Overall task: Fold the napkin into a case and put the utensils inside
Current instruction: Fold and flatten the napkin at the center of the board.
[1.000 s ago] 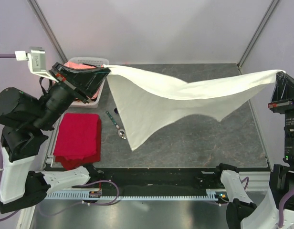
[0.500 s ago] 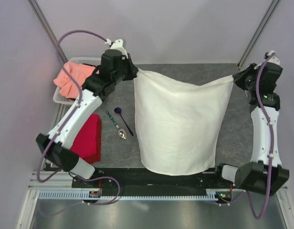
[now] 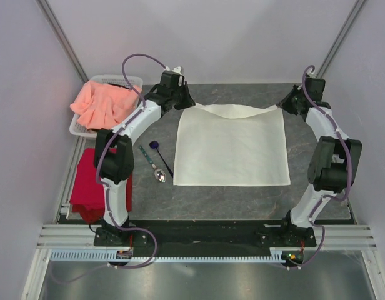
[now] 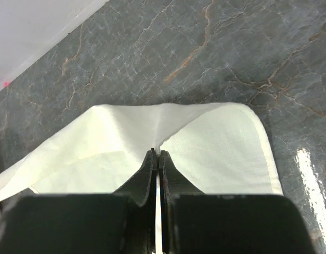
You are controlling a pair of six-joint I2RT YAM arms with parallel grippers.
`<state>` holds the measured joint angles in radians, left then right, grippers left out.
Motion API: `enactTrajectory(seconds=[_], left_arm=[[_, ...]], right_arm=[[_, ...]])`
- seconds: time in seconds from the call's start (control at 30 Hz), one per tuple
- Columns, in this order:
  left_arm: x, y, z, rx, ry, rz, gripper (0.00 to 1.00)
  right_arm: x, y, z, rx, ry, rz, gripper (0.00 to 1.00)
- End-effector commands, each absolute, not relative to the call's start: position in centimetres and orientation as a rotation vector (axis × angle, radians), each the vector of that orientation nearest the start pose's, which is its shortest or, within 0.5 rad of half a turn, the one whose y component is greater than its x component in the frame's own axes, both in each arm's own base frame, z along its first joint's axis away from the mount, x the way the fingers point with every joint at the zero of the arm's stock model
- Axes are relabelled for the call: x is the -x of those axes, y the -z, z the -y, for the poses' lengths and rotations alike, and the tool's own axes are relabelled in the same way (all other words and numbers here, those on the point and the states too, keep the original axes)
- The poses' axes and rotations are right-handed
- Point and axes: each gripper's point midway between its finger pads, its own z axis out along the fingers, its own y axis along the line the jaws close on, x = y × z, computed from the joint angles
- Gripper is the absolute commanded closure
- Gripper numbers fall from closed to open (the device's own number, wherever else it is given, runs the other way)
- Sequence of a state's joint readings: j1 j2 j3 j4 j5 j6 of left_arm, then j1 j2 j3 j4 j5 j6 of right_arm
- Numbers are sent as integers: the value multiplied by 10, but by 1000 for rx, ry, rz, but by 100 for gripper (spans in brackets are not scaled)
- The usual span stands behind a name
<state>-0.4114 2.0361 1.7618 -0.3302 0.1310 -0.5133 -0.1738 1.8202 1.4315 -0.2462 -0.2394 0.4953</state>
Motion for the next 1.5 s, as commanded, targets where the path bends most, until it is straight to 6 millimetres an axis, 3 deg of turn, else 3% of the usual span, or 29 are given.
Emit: enactTrajectory(seconds=[0.0,0.17,0.2,0.23,0.3,0.4,0.5,0.53,0.6,0.63,0.7,1.03,1.27,1.47], left_arm=[[-530,-215,277,32,777,-2110,98],[-521,-212,272,27,762,-2142,98],[-516,-222,269,31,766,-2132,98],[-507,-212,266,42,762,-2167,98],[-495,-214,260,67,765,-2184,98],[-465,-218,255,59,779,-2254,98],[-434,-219,251,35,804,-2337,98],[-423,-208,246,45,794,-2371,98],[-407,-217,240,59,801,-2363,98],[-397,-204,236,66,792,-2397,98],[-383,-210,233,64,809,-2396,98],[-313,-159,229,45,844,-2551,98],[-287,-142,216,45,805,-2581,98],[-268,-106,214,60,797,-2673,98]], right_arm=[[-531,-199,32,-516,-426,-2031,100],[-522,-201,38,-536,-377,-2059,100],[-518,-200,41,-545,-358,-2070,100],[-512,-204,43,-553,-341,-2072,100],[-493,-195,59,-645,-262,-2123,100],[-461,-193,65,-755,-244,-2157,100],[-429,-191,61,-803,-225,-2176,100],[-415,-193,61,-810,-212,-2175,100],[-397,-186,64,-842,-160,-2202,100],[-385,-184,61,-846,-157,-2210,100],[-370,-178,58,-863,-154,-2231,100],[-298,-132,50,-929,-78,-2343,100],[-269,-111,48,-964,-40,-2392,100],[-257,-89,56,-1010,44,-2402,100]])
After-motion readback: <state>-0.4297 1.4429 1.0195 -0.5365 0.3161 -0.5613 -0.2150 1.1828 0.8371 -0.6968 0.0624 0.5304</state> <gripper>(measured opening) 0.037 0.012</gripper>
